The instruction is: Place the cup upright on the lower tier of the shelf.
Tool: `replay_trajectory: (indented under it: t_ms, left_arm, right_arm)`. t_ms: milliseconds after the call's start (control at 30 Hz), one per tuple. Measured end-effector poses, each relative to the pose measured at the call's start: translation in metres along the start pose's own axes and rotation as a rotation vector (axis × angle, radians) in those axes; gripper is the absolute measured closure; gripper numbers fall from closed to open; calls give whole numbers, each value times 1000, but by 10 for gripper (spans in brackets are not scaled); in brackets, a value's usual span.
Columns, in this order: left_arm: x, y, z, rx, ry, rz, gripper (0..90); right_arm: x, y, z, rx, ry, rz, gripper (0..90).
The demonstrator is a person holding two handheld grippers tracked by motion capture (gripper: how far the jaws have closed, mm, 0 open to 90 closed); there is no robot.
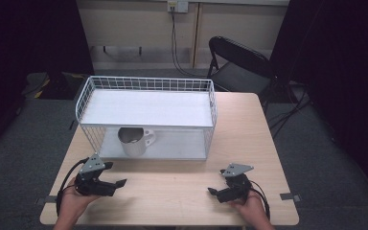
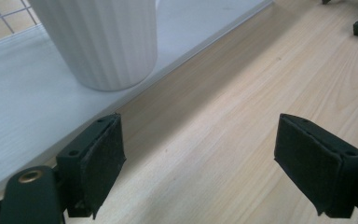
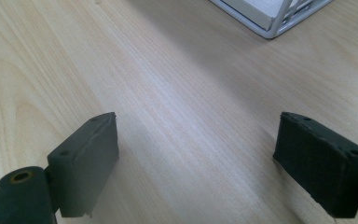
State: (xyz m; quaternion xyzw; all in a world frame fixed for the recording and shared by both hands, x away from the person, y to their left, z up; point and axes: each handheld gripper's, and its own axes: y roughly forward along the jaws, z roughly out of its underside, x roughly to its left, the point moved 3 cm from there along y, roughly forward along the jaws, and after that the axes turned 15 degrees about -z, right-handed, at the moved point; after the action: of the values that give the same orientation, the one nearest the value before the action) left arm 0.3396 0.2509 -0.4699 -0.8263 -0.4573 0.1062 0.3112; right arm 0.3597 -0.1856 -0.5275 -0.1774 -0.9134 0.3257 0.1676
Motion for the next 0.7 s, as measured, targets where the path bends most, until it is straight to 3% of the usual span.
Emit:
replay_trajectory:
  t_ms: [700]
  left_arm:
    - [18, -1, 23, 13, -30, -8, 156]
  right_arm:
    - [0, 0, 0, 0, 0, 0, 125]
